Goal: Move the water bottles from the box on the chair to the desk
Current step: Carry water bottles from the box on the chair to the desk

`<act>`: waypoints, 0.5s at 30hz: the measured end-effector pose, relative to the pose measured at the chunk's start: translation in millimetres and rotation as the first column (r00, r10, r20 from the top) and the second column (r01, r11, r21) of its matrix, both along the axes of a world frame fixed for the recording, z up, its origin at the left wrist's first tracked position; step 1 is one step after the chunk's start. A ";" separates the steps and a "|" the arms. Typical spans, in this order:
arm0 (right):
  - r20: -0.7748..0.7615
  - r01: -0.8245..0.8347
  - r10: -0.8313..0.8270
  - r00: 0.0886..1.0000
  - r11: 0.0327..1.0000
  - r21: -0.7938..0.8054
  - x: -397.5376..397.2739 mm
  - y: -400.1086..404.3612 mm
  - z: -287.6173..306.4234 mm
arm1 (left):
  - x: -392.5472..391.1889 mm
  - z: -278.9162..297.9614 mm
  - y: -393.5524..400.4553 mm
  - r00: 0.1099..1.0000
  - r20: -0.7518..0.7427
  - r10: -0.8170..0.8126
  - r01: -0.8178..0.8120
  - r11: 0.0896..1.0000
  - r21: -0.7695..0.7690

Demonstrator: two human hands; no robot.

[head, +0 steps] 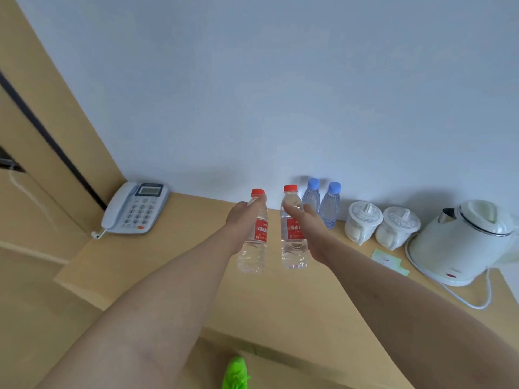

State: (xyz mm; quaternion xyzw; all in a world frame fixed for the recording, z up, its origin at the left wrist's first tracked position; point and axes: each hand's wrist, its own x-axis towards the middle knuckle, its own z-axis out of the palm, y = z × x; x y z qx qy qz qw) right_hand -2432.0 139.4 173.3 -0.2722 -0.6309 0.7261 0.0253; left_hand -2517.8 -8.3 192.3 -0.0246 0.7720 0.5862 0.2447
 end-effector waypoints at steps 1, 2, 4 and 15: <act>0.015 0.031 -0.031 0.999 0.999 0.016 -10.9 2.6 -1.0 | -15.2 -1.1 4.4 0.999 -0.014 -0.047 0.047 0.999 -0.018; 0.035 0.055 -0.057 0.998 0.998 0.036 -21.4 5.0 -1.9 | -29.8 -1.8 8.4 0.995 -0.025 -0.094 0.094 0.995 -0.031; 0.075 0.086 -0.094 0.993 0.991 0.100 -40.2 8.2 -2.7 | -57.1 -3.7 16.0 0.983 -0.020 -0.185 0.184 0.982 -0.031; 0.190 0.068 -0.227 0.955 0.793 0.605 -106.4 7.0 3.9 | -145.0 -25.9 27.9 0.877 -0.031 -0.479 0.477 0.877 -0.056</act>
